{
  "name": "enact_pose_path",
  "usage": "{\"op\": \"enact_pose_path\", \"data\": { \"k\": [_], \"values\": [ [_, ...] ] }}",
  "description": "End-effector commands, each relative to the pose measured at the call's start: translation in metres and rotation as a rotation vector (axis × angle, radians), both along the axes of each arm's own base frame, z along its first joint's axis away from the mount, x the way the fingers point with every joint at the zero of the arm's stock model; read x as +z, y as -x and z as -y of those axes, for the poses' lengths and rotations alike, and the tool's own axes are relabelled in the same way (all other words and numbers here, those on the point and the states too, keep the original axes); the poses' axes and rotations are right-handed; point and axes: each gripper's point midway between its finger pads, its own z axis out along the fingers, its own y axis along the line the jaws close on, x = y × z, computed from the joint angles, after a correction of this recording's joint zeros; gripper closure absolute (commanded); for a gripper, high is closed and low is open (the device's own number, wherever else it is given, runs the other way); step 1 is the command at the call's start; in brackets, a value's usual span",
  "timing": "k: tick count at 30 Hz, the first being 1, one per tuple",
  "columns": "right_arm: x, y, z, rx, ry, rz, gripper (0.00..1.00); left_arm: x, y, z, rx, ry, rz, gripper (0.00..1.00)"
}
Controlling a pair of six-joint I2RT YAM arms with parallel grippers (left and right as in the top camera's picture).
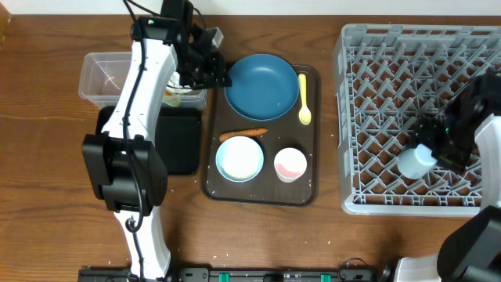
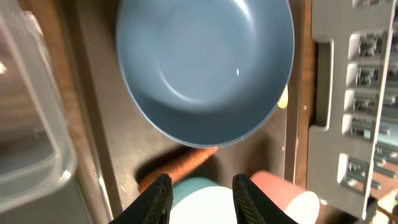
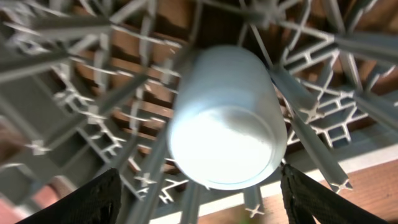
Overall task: Sort waste into correct bins and load items into the dishwasher rack
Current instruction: 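Move the left gripper to the pink cup and grasp it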
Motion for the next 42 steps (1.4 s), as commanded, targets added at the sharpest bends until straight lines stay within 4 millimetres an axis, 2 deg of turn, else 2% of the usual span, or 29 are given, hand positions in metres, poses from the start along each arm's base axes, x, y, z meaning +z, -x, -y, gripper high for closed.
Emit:
{"op": "enact_pose_path", "data": {
  "k": [1, 4, 10, 12, 15, 19, 25, 30, 38, 42],
  "values": [
    [0.025, -0.020, -0.002, 0.023, -0.006, 0.081, 0.19, 0.012, 0.016, 0.014, -0.075, -0.018, 0.018, 0.63],
    [0.040, -0.029, -0.001, 0.041, 0.001, 0.125, 0.19, 0.015, 0.034, 0.032, -0.159, -0.069, 0.024, 0.62],
    [0.042, -0.031, 0.000, 0.042, 0.005, 0.133, 0.18, -0.005, 0.072, 0.072, -0.327, -0.287, 0.012, 0.55],
    [0.042, -0.030, -0.001, 0.046, 0.005, 0.131, 0.18, -0.014, 0.089, 0.078, -0.383, -0.378, -0.013, 0.54],
    [0.042, -0.030, 0.000, 0.049, 0.006, 0.132, 0.18, -0.024, 0.108, 0.081, -0.366, -0.487, -0.051, 0.55],
    [0.042, -0.030, -0.001, 0.057, 0.006, 0.132, 0.18, -0.030, 0.125, 0.093, -0.367, -0.521, -0.073, 0.54],
    [0.042, -0.030, -0.001, 0.057, 0.006, 0.131, 0.18, -0.045, 0.133, 0.100, -0.267, -0.505, -0.124, 0.53],
    [0.042, -0.030, -0.001, 0.057, 0.006, 0.131, 0.18, -0.062, 0.147, 0.117, -0.287, -0.401, -0.186, 0.52],
    [0.042, -0.029, -0.001, 0.060, 0.006, 0.129, 0.18, -0.061, 0.142, 0.123, -0.282, -0.370, -0.160, 0.51],
    [0.042, -0.029, -0.001, 0.064, 0.006, 0.128, 0.18, -0.059, 0.149, 0.126, -0.291, -0.345, -0.190, 0.51]
  ]
}}
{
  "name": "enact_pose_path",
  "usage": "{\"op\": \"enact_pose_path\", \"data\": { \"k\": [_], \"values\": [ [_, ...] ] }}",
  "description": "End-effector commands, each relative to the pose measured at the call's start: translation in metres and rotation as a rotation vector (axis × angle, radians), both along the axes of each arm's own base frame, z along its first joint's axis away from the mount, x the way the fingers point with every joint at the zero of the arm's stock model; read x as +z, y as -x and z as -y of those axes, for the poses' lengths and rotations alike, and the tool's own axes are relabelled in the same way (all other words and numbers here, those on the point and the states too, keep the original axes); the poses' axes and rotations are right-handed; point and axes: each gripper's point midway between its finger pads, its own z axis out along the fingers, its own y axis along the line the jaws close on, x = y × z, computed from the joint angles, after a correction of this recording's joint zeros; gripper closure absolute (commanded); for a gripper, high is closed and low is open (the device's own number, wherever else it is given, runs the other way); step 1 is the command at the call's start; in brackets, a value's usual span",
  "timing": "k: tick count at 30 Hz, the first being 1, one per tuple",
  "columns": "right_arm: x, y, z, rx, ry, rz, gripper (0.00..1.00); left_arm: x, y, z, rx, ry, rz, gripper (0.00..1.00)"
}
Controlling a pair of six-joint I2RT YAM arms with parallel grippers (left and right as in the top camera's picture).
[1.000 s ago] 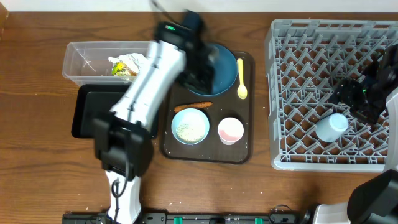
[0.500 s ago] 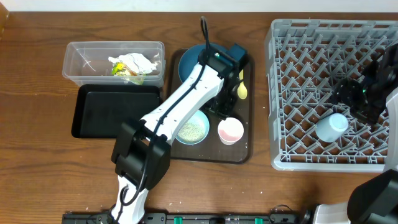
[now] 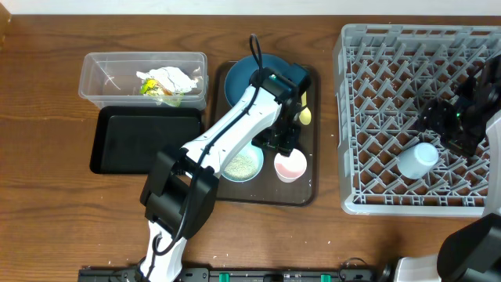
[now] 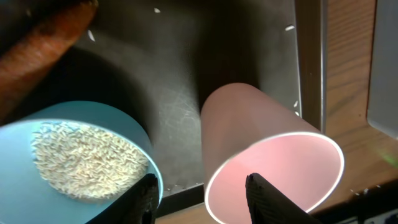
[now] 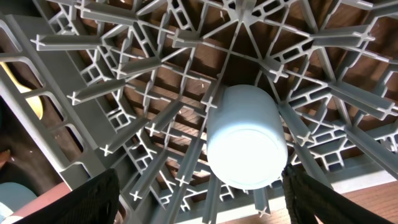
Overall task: Sort waste into correct bins and load items into the dishwasher rack
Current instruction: 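Move the left gripper to the pink cup and grasp it, then lift the pink cup and hand it to the right gripper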
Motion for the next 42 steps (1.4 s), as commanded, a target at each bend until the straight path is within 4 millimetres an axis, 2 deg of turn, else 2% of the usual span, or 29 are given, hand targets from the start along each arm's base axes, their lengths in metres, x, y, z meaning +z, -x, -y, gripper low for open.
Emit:
{"op": "enact_pose_path", "data": {
  "k": [1, 6, 10, 12, 15, 17, 18, 22, 26, 29, 31, 35, 38, 42],
  "values": [
    [0.004, -0.003, -0.003, 0.030, 0.005, 0.014, 0.18, 0.007, 0.008, 0.004, 0.009, 0.028, -0.024, 0.51],
    [0.004, -0.003, -0.003, 0.033, 0.005, 0.015, 0.19, -0.004, 0.026, 0.016, -0.050, 0.009, -0.031, 0.50],
    [0.004, -0.003, -0.003, 0.033, 0.006, 0.015, 0.18, -0.022, 0.031, 0.007, -0.078, -0.067, -0.006, 0.52],
    [0.004, -0.003, -0.003, 0.033, 0.006, 0.015, 0.19, -0.024, 0.030, 0.004, -0.076, -0.081, -0.002, 0.53],
    [0.004, -0.003, -0.003, 0.033, 0.005, 0.014, 0.19, -0.023, 0.024, 0.000, -0.058, -0.077, 0.002, 0.65],
    [0.004, -0.003, -0.003, 0.033, 0.004, 0.013, 0.19, -0.023, 0.020, -0.005, -0.041, -0.077, 0.001, 0.81],
    [0.004, -0.003, -0.003, 0.033, 0.004, 0.012, 0.19, -0.023, 0.018, -0.007, -0.035, -0.077, 0.000, 0.93],
    [0.004, -0.003, -0.003, 0.033, 0.004, 0.012, 0.19, -0.021, 0.011, -0.012, -0.010, -0.071, 0.006, 0.94],
    [0.006, -0.005, -0.010, 0.050, -0.033, 0.030, 0.19, 0.000, -0.004, -0.011, 0.041, 0.011, 0.015, 0.94],
    [0.015, -0.018, -0.038, 0.150, -0.175, 0.123, 0.19, 0.029, -0.020, -0.009, 0.106, 0.153, 0.020, 0.94],
    [0.032, -0.030, -0.065, 0.253, -0.318, 0.238, 0.18, 0.052, -0.033, -0.008, 0.151, 0.290, 0.025, 0.94],
    [0.080, -0.053, -0.123, 0.448, -0.588, 0.493, 0.14, 0.103, -0.060, -0.008, 0.213, 0.610, 0.024, 0.94],
    [0.103, -0.064, -0.159, 0.591, -0.655, 0.614, 0.02, 0.143, -0.077, -0.007, 0.199, 0.881, 0.016, 0.94],
    [0.131, -0.066, -0.211, 0.800, -0.735, 0.750, 0.01, 0.182, -0.092, -0.015, 0.201, 1.100, -0.009, 0.94]
  ]
}}
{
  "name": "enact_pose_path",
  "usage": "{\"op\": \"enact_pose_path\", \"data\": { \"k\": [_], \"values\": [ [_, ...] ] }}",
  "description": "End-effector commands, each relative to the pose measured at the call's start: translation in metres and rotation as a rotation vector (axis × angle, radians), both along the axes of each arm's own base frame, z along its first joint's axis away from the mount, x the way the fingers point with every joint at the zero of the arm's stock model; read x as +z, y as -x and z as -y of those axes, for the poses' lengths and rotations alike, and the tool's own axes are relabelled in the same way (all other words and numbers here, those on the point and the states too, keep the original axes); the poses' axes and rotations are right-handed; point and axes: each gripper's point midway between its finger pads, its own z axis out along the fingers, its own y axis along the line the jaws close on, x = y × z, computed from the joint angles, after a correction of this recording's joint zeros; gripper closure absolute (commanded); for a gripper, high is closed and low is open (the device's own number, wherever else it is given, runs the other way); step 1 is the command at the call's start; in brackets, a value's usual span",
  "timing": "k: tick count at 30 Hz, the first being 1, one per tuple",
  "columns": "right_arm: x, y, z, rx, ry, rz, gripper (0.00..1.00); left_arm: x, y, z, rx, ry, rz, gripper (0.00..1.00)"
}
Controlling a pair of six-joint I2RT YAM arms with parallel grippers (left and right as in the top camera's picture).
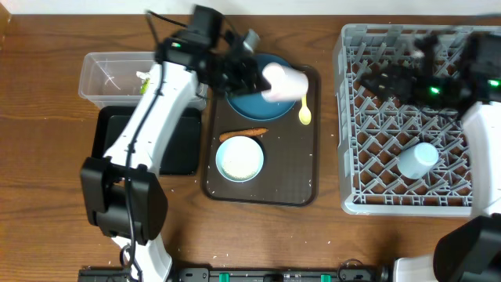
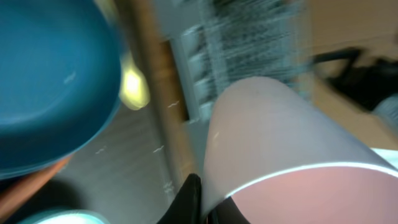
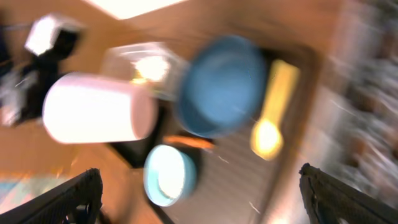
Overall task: Sort waste into correct bins and load items into the dishwasher rack
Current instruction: 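Lift the pink cup and hand it to the right gripper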
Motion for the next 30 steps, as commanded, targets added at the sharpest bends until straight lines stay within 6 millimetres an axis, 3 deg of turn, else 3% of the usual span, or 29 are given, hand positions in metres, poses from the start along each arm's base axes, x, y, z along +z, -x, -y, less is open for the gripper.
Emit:
{"op": "enact_pose_path", "data": {
  "k": [1, 8, 15, 23, 30],
  "values": [
    [0.041, 0.016, -0.058, 0.244, -0.168, 0.142, 0.01, 0.053, 0.016, 0.010, -0.111, 0.300, -0.061, 0.94],
    [0.068, 0.020, -0.116, 0.402, -0.189, 0.318, 0.01, 0.079, 0.028, 0.010, -0.196, 0.448, -0.081, 0.94],
    [0.077, 0.029, -0.147, 0.485, -0.191, 0.400, 0.02, 0.095, 0.038, 0.010, -0.259, 0.539, -0.095, 0.94],
    [0.080, 0.032, -0.155, 0.509, -0.195, 0.422, 0.26, 0.095, 0.038, 0.010, -0.259, 0.539, -0.094, 0.94],
    [0.094, 0.031, -0.153, 0.528, -0.230, 0.471, 0.27, 0.095, 0.038, 0.010, -0.259, 0.539, -0.094, 0.94]
  ]
}}
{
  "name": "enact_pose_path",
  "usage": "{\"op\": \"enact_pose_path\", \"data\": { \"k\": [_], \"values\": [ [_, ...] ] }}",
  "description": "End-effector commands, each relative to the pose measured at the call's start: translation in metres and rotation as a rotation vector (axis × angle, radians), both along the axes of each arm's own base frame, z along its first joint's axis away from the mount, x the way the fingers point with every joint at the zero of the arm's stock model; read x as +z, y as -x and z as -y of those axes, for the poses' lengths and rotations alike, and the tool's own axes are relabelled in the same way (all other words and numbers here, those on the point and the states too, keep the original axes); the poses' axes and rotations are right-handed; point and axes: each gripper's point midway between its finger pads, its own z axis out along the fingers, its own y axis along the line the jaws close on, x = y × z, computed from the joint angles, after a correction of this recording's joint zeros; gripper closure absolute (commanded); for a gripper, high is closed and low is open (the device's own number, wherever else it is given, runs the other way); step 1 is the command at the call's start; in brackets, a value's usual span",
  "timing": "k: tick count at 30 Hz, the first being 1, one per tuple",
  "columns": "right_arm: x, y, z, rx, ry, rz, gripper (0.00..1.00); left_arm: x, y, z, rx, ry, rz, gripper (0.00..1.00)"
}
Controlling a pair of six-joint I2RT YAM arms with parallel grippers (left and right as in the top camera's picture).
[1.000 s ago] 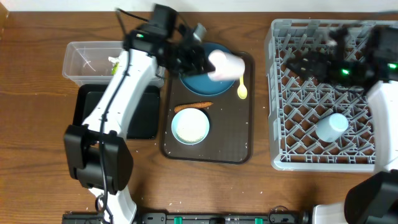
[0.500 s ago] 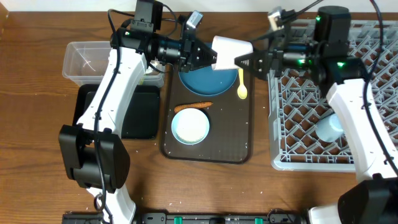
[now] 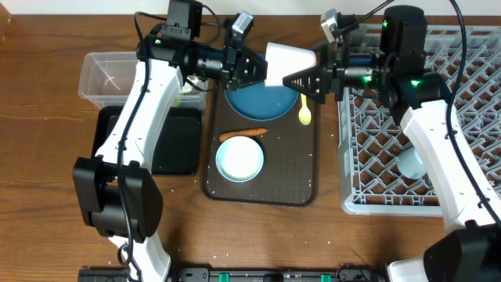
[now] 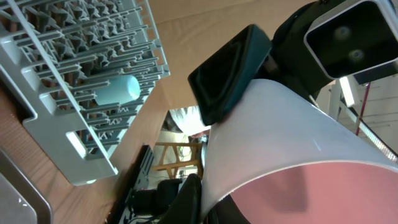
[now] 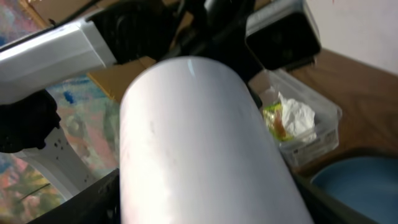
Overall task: Sort waste into correct bins and load items into the dishwasher rack
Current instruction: 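Lift the pink cup and hand it to the right gripper, then lower the pink cup into the rack beside the blue cup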
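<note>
A pink cup [image 3: 288,61] lies on its side in the air above the blue plate [image 3: 262,98]. My left gripper [image 3: 254,66] is shut on its rim; the mouth of the cup [image 4: 280,143] fills the left wrist view. My right gripper [image 3: 304,80] comes from the right, open, with its fingers on either side of the cup's base [image 5: 199,143]. One right finger [image 4: 230,74] shows beyond the cup. A pale cup [image 3: 409,163] lies in the grey dishwasher rack [image 3: 415,78].
On the brown tray [image 3: 305,188] are a yellow spoon [image 3: 304,106], a carrot [image 3: 243,135] and a light blue bowl of rice [image 3: 239,159]. A clear bin [image 3: 109,74] with crumpled waste stands at the far left, with a black bin [image 3: 176,145] in front of it.
My right gripper has moved from above the rack's far side to the tray's right edge and now straddles the cup's base. My left gripper still holds the cup, a little further right.
First my left gripper hung open over the blue plate while the right stood open over the pale cup in the rack. Then the left was open at the pink cup on the tray. Later it held that cup aloft, and now the right gripper meets it.
</note>
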Motion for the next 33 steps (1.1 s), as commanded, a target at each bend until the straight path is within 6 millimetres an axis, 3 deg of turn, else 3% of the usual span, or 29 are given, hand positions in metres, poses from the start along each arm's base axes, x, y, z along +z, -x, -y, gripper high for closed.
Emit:
{"op": "enact_pose_path", "data": {
  "k": [1, 3, 7, 9, 12, 14, 20, 24, 28, 31, 33],
  "values": [
    [0.009, -0.004, 0.004, -0.012, -0.015, 0.014, 0.28, 0.010, 0.005, 0.001, -0.024, 0.033, 0.012, 0.94],
    [0.012, -0.003, 0.004, -0.002, -0.023, 0.028, 0.34, 0.010, 0.005, 0.001, -0.024, 0.033, 0.011, 0.94],
    [0.013, -0.003, 0.004, 0.003, -0.026, 0.032, 0.59, 0.010, 0.005, 0.001, -0.024, 0.032, 0.011, 0.94],
    [0.013, -0.001, 0.004, 0.012, -0.030, 0.032, 0.64, 0.009, 0.005, 0.001, -0.024, 0.032, 0.011, 0.93],
    [0.014, -0.001, 0.004, 0.016, -0.032, 0.031, 0.65, 0.008, 0.004, 0.001, -0.019, 0.025, 0.015, 0.83],
    [0.014, -0.002, 0.006, 0.010, -0.032, 0.032, 0.65, 0.008, 0.004, 0.001, -0.018, 0.023, 0.016, 0.71],
    [0.014, -0.012, 0.023, -0.038, -0.032, 0.023, 0.57, 0.008, 0.004, 0.001, -0.018, 0.023, 0.016, 0.66],
    [0.009, -0.030, 0.049, -0.139, -0.019, -0.017, 0.56, 0.005, 0.001, 0.001, -0.003, 0.004, 0.020, 0.66],
    [-0.018, -0.056, 0.092, -0.364, 0.065, -0.134, 0.56, -0.015, -0.013, 0.000, 0.071, -0.108, 0.051, 0.66],
    [-0.048, -0.068, 0.128, -0.560, 0.178, -0.249, 0.56, -0.052, -0.036, -0.012, 0.192, -0.331, 0.151, 0.64],
    [-0.068, -0.068, 0.156, -0.702, 0.280, -0.324, 0.55, -0.089, -0.055, -0.036, 0.313, -0.583, 0.178, 0.64]
  ]
}}
